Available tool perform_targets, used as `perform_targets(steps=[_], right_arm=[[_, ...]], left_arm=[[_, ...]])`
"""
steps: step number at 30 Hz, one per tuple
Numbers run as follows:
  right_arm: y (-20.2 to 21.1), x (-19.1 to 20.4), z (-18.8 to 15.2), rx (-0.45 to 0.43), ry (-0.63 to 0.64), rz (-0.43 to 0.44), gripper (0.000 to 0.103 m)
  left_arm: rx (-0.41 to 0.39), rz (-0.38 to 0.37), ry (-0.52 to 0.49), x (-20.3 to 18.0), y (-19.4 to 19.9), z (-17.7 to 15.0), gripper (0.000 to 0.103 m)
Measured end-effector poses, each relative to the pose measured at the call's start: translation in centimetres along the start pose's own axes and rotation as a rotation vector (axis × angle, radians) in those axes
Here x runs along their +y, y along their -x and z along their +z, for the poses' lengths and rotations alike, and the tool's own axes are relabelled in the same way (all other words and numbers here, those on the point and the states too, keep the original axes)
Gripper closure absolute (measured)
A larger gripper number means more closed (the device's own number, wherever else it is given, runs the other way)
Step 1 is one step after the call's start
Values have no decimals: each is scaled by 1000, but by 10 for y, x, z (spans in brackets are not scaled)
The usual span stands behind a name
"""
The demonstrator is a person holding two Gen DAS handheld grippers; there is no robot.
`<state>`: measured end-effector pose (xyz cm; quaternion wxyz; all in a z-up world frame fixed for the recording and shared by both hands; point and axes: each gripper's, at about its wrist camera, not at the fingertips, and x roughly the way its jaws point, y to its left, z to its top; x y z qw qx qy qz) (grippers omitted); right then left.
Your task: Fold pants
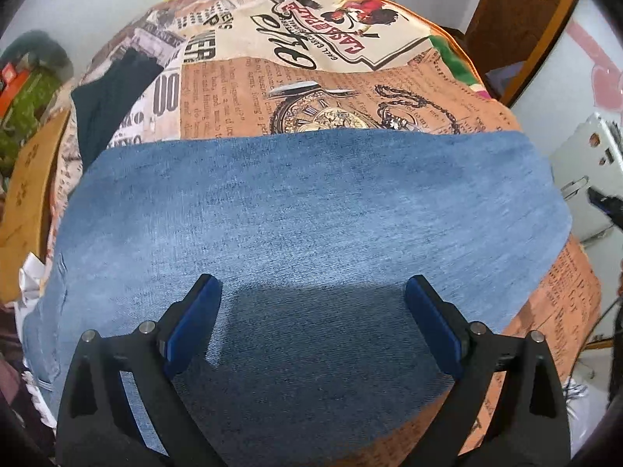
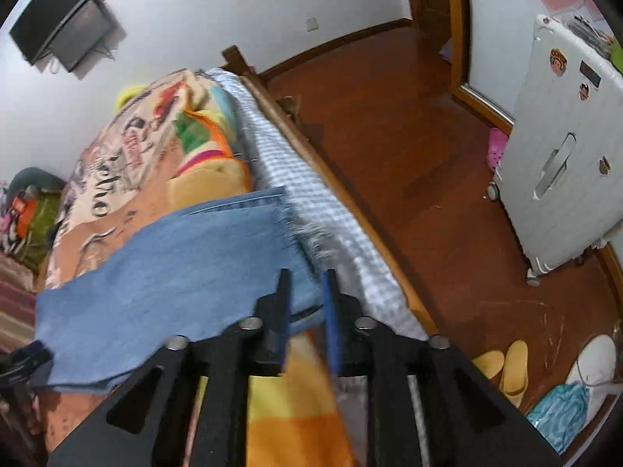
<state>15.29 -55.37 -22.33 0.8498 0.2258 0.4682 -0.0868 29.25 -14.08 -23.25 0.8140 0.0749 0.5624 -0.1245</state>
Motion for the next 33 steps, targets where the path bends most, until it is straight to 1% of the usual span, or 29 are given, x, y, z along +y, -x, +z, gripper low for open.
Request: perform_targets(steps=[1,3,4,7,9,11,14,18,20,24,26,27,28,29,30,31,32,33], right_arm=[[6,5,-2,0,-4,29,51],[19,14,-8,1,-32,104,34],[24,18,-11,-5,-43,133,30],[30,33,-20,4,-62,211,30],[22,38,-27,32,-96,264,30],[8,42,-34,75,-133,296,30],[-16,46,-42,130,-165,289,30],[-48,42,-43,208,-226,294,29],[-58,40,-40,207,-236,278,30],[-65,43,-27,184,-200,240,30],[-66,47,-19,164,-160,214,32],[-66,48,-15,143,-145,194,40],[-65,47,-11,126,-137,177,51],[-64,44,-7,110,-136,162,56],[-63,41,-4,93,-141,148,65],[-62,39,0,76,-143,132,72],[-61,37,4,53,-141,115,75],[-58,36,7,34,-140,107,83]], left_arm=[[0,4,-12,-3,0,0,6],[-8,9,-37,-11,-1,-2,4],[-12,14,-49,-14,-2,-3,4],[-24,27,-87,-24,-2,-6,4],[-29,27,-100,-29,-2,-7,4],[-35,27,-107,-32,-1,-8,4],[-39,31,-110,-33,-1,-8,4],[-38,27,-107,-33,-1,-8,4],[-38,26,-106,-33,-1,-8,4],[-37,25,-104,-32,-1,-7,4],[-37,21,-99,-32,-1,-8,4],[-37,21,-97,-31,-1,-8,4],[-37,21,-97,-31,0,-7,4],[-37,20,-95,-31,0,-7,4],[-38,17,-91,-30,1,-7,4],[-38,15,-88,-29,2,-7,4],[-40,11,-81,-28,3,-6,4],[-43,8,-73,-26,5,-6,4]])
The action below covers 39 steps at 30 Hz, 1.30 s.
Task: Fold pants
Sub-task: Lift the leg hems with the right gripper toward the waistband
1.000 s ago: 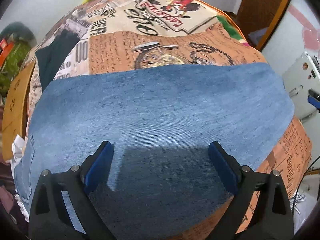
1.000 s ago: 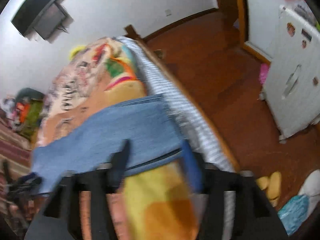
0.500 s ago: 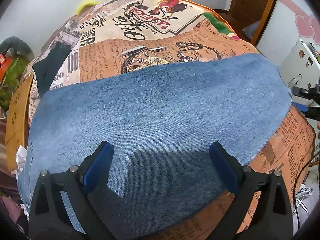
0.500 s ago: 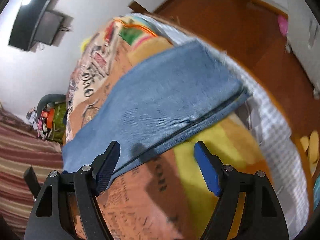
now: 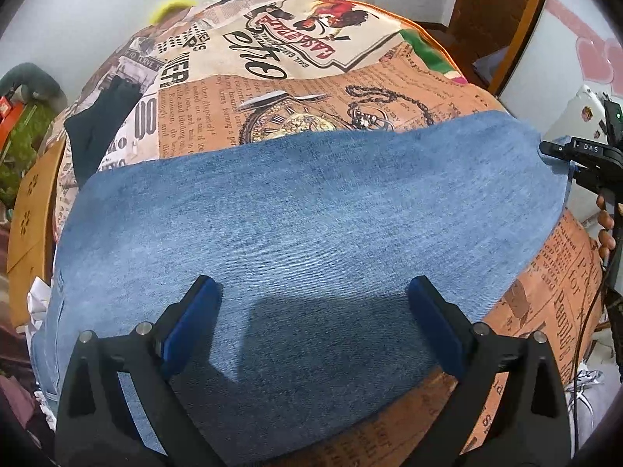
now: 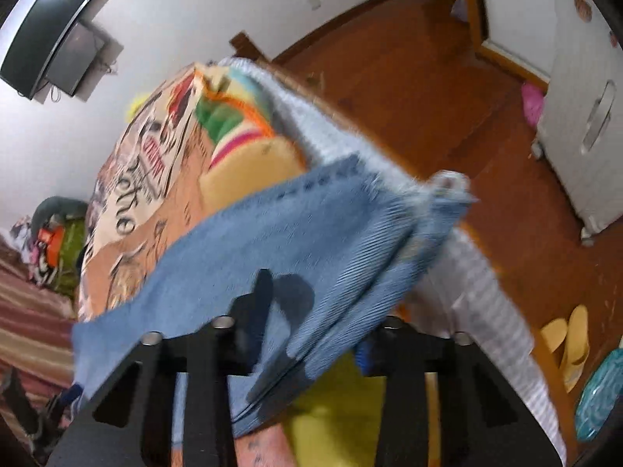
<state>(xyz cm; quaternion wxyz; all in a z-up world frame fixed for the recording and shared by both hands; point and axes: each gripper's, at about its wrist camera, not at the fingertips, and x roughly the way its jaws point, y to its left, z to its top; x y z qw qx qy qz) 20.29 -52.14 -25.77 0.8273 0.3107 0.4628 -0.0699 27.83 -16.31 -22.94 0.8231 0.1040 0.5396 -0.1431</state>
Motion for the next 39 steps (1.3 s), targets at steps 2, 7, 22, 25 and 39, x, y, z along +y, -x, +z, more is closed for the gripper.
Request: perform_targets(steps=[2,7,22,25,39], right_arm=[[5,0,5,-28,1,9,88],[37,20,13,-138,98,25,94],[121,206,-25,-320,486,263,96],[109,251,-42,-300,566,308,96],[-6,328,-132,63,786,400,96]], left_arm=[[-13,-1,17,5,5,1,4],[-49,-1,64,23,20,2,4],[-262,31,194,107,104,-20,4],[-299,40,237,124,118,-30,4],[-292,88,337,170,131,-67,4]])
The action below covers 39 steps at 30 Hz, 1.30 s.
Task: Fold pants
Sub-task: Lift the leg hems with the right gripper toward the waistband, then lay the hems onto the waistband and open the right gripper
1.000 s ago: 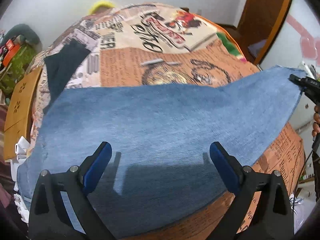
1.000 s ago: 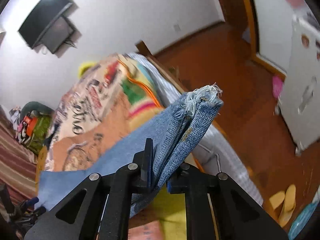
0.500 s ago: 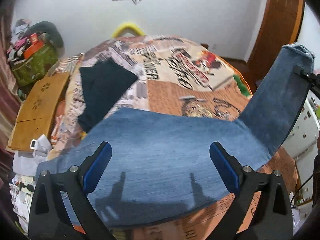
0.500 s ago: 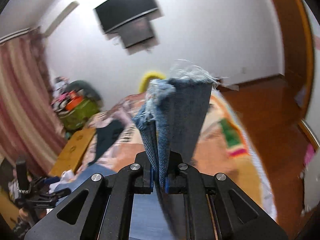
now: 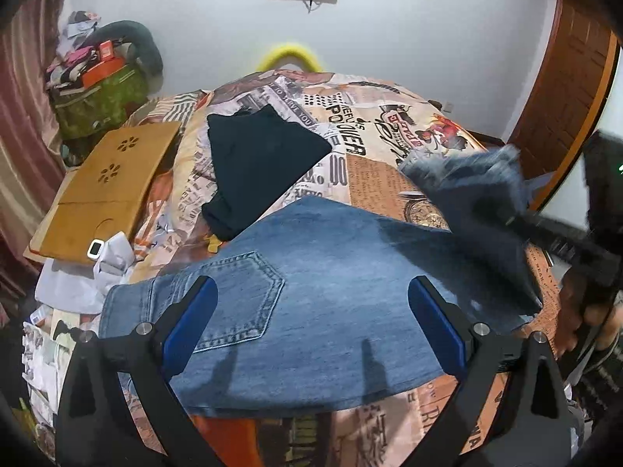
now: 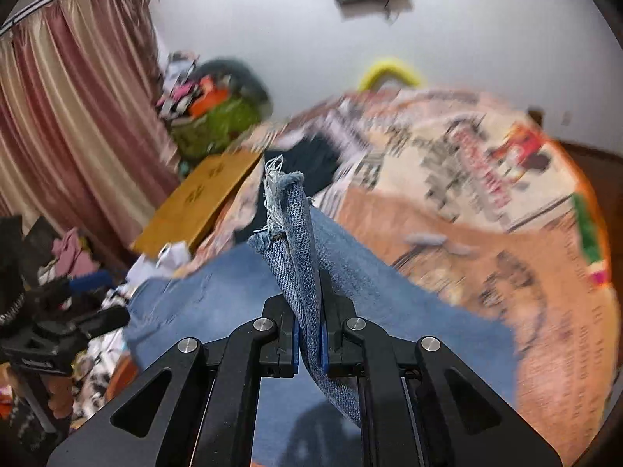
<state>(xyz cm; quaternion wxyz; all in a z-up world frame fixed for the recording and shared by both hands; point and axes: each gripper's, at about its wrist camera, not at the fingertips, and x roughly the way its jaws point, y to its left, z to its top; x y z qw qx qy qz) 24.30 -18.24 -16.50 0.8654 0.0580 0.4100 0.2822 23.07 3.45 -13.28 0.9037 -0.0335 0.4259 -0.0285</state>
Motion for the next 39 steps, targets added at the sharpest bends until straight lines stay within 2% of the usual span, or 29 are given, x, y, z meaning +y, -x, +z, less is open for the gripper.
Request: perform_targets(steps=[8,12,16,18,21,24,27,29,34,39], right_arm=[[-48,30,-24,215,68,28,91],[-48,37,-28,297,100,53,80],[-32,44,-30,292,143,88,64],[-16,46,-29,263,166,95,58],[5,41,-20,207,171,92,57],[27,27,-9,147,153,61,56],[41,7,0,103,130,8,46],[45,-8,6,89,116,-28,45],[29,-42,9,145,54,-59,45],[-13,-75,-5,276,-7,-75,45]], left_arm=[[15,-2,-9,-1,-4,-2,4],[16,0,-24,-7,-5,-1,4],[8,-8,-34,-13,-4,3,4],[4,-9,-44,-17,-4,6,4],[0,-17,-64,-26,-7,13,4],[14,-42,-78,-39,-15,21,4],[44,-73,-92,-53,-28,28,4],[77,-89,-112,-66,-41,34,4],[175,-101,-171,-97,-79,41,4],[292,-69,-234,-119,-124,36,4]])
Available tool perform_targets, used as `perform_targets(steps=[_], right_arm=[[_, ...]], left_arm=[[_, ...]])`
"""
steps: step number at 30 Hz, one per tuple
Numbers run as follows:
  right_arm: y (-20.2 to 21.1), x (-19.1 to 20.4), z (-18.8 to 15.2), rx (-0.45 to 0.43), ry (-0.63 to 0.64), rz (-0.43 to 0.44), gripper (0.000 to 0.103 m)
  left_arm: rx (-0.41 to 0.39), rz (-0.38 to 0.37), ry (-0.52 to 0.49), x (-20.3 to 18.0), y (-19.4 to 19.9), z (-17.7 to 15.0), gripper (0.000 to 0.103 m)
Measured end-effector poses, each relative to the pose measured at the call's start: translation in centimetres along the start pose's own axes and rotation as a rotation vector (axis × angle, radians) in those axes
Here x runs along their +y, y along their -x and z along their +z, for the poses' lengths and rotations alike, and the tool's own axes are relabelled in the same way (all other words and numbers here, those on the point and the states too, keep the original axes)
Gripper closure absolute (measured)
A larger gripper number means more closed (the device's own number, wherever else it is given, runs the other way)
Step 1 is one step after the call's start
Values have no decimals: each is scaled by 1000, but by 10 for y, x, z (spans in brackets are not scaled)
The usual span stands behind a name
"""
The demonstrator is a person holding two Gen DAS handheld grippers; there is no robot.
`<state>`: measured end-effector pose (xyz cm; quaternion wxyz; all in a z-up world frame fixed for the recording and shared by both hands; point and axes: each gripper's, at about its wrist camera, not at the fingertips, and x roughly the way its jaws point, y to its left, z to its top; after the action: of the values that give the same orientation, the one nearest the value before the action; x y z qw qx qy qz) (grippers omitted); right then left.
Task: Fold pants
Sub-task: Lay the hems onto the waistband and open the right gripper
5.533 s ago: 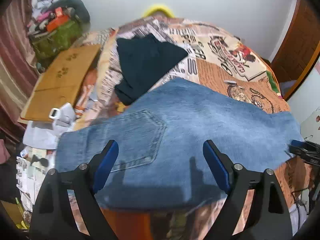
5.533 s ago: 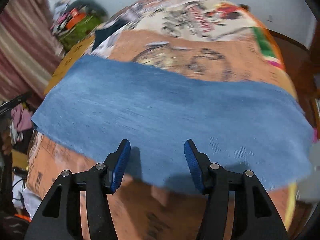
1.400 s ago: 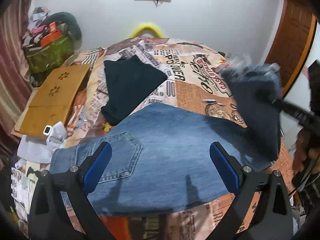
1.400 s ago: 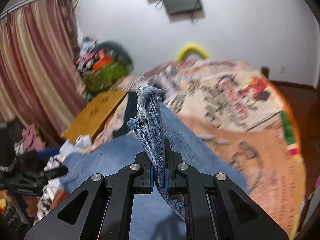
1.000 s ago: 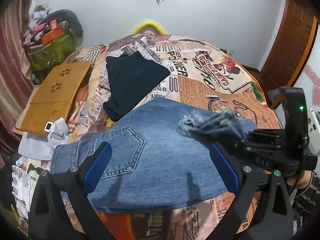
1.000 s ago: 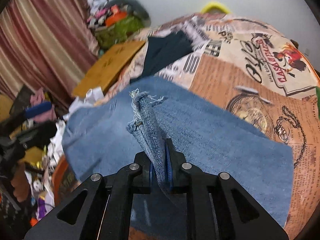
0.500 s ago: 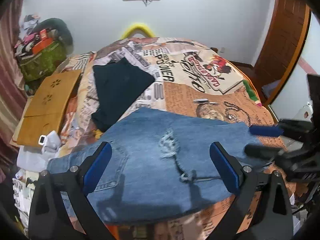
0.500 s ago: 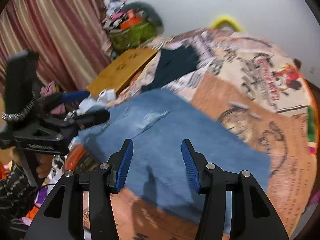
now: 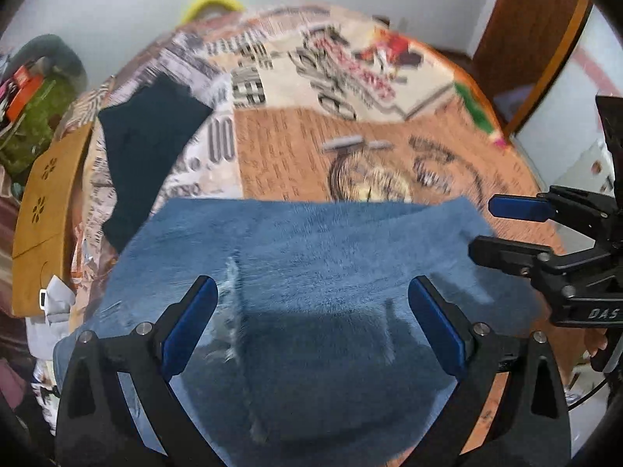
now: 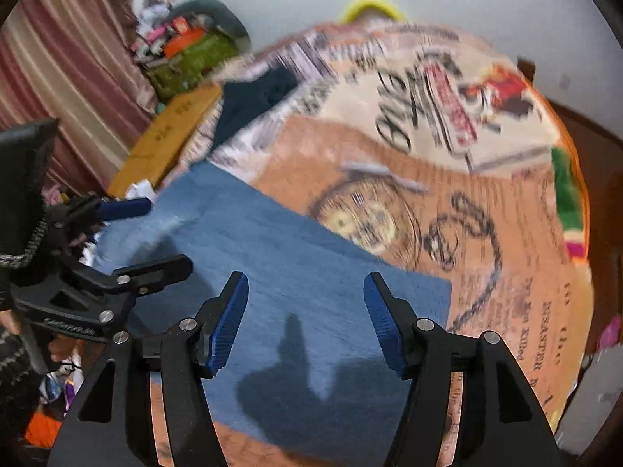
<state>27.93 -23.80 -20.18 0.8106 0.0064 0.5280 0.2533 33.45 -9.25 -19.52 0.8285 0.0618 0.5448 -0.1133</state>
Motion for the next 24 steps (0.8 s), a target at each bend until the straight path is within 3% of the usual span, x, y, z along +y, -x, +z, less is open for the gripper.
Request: perform_targets(steps=[5,8,13,24], right_arm=[[-46,-28,-15,147,-112,93,45],[-55,-34,-23,156,-121,123,44],[-50,-19,-32,157,-24,64,30],[-33,-19,-57,173,-13,10,29]], left_arm=[[99,76,-38,-3,-40,-3,4],[103,67,-26,2,-48,-9,0],[89,74,-48,2,-44,-17,0],[46,54,20,20,-22,-43,0]])
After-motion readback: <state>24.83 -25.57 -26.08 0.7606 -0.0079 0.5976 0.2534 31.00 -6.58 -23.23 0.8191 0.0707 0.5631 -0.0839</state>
